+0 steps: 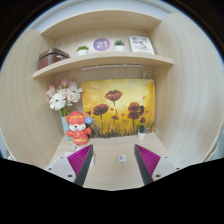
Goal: Unplug charger
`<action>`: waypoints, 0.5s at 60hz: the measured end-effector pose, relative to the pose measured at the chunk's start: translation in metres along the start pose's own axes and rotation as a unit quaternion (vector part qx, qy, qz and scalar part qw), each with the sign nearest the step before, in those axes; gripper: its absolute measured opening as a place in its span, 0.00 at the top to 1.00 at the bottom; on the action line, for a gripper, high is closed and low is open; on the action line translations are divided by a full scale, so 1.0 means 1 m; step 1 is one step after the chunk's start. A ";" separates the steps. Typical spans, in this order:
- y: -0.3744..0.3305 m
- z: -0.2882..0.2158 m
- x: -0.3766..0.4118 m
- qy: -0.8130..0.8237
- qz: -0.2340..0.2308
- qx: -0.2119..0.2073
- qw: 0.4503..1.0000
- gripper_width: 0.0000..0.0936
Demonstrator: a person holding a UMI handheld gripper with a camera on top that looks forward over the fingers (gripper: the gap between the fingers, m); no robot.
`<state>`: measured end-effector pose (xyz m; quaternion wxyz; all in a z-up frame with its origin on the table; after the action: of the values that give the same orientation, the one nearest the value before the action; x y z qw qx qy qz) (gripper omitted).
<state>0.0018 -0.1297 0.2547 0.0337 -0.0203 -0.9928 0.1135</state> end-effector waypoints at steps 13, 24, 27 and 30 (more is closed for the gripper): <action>-0.082 0.035 0.026 -0.031 -0.012 0.020 0.999 0.12; -0.121 0.062 0.039 -0.036 -0.027 0.042 0.998 0.10; -0.127 0.067 0.037 -0.038 -0.026 0.048 0.998 0.10; -0.133 0.071 0.036 -0.040 -0.024 0.049 0.998 0.09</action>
<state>-0.0431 -0.2735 0.2180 -0.0025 0.0093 -0.9868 0.1616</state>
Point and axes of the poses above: the point between the fingertips, and its own axes, seen from behind it with the camera up: x to the left, z down, y forward, the way the camera looks, the point moved 1 cm from there along -y, backward, against the way the camera looks, and after that the axes turned 10 degrees about -x, right-handed, at the moved point
